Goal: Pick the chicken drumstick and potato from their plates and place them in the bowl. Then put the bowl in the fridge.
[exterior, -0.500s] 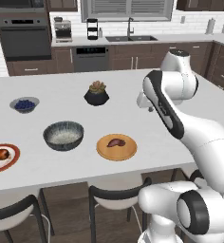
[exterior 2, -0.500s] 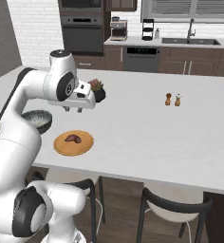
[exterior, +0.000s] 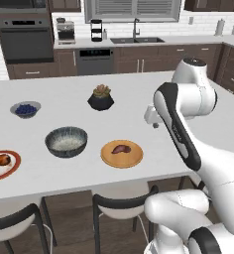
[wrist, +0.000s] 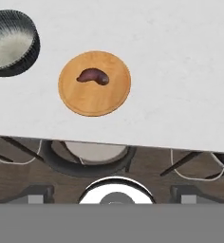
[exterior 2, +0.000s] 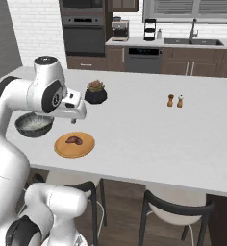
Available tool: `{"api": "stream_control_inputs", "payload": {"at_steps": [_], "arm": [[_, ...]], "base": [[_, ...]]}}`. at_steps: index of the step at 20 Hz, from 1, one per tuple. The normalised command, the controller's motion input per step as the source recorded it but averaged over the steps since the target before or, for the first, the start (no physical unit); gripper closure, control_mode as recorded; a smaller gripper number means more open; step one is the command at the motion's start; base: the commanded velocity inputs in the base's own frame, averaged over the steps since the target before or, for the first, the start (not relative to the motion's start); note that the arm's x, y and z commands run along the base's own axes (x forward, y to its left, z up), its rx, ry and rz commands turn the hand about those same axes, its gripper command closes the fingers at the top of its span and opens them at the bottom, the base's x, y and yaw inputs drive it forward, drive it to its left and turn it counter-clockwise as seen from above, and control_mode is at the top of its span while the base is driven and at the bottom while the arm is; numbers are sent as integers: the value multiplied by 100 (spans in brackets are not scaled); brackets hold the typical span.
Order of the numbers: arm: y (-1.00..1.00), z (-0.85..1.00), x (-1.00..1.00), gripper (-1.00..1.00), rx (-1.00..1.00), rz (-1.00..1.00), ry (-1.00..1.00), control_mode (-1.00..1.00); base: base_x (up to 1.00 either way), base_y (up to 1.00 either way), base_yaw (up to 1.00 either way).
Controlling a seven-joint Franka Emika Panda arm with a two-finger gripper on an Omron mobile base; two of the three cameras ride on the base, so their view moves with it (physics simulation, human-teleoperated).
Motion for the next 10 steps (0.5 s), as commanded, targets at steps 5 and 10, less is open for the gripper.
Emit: {"api": "stream_control_inputs", "payload": {"at_steps": [5, 10], "arm": [[33, -47, -35, -100, 0, -22, 13, -100], [27, -47, 14, -100, 6, -49, 23, -100]], "base": [[0, 0, 0], [0, 0, 0]]}}
